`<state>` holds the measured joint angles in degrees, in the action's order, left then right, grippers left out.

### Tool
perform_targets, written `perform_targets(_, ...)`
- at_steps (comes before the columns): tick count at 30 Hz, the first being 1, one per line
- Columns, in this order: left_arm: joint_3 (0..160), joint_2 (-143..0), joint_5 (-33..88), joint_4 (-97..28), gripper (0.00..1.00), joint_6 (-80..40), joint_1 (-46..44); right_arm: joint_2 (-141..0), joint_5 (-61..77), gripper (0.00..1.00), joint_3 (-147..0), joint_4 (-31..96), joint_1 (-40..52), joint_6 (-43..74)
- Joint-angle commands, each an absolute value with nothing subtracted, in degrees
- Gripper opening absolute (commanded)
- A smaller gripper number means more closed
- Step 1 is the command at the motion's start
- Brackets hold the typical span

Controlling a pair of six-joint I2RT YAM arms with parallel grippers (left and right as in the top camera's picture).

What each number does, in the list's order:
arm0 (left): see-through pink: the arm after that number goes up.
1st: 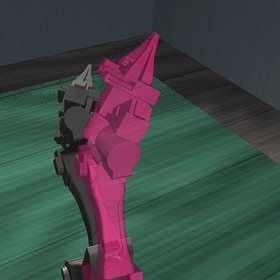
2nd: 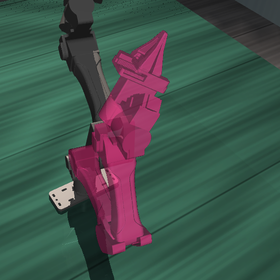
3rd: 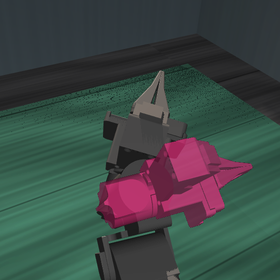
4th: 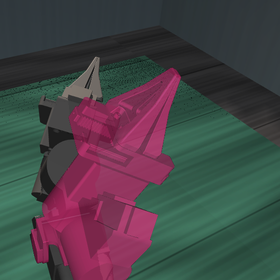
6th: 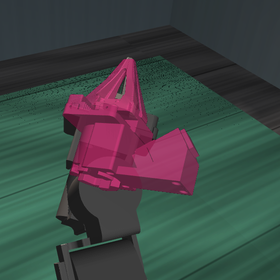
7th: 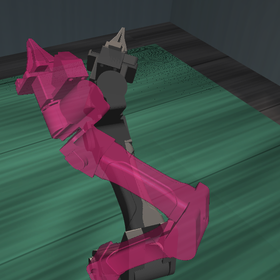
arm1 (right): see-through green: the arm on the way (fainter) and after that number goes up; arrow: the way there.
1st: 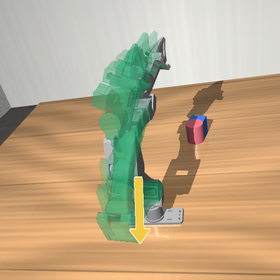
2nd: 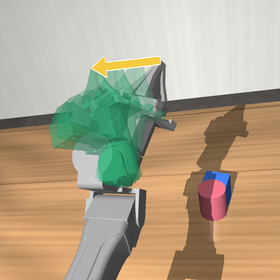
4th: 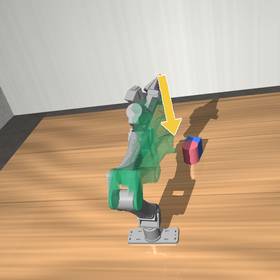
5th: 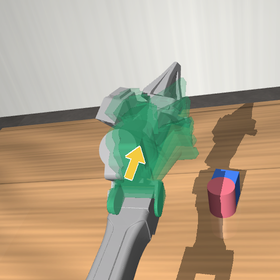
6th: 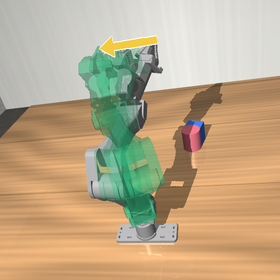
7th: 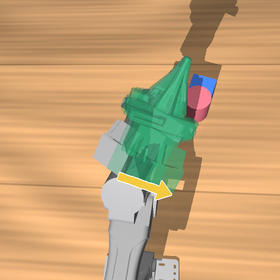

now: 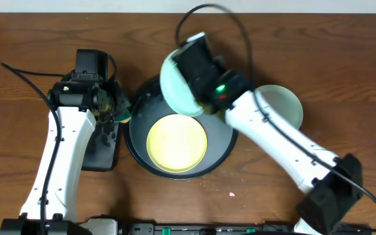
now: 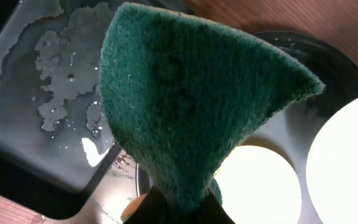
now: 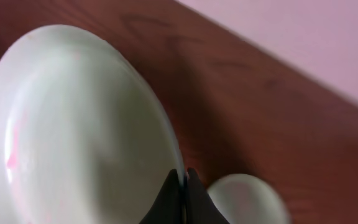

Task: Clean dirty plates on tray and stack at the side
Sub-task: 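Withdraw the left gripper and grasp a pale green plate with the right, then carry the pale green plate right and place it on the stack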

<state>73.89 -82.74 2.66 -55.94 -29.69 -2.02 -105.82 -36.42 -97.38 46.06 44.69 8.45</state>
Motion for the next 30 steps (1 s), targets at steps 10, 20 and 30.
perform_targets(10,74.26,-82.85,1.93,-56.07,0.08,-28.47,-1.78,-106.72,-74.67,0.01,-97.14,46.11,52.95,6.74)
perform_targets(20,74.11,-82.85,1.91,-56.03,0.08,-28.47,-1.78,-105.43,-57.84,0.01,-97.14,49.84,48.40,11.73)
perform_targets(30,73.30,-82.98,1.89,-56.01,0.08,-28.45,-1.78,-98.87,-14.09,0.01,-97.14,58.24,23.38,16.27)
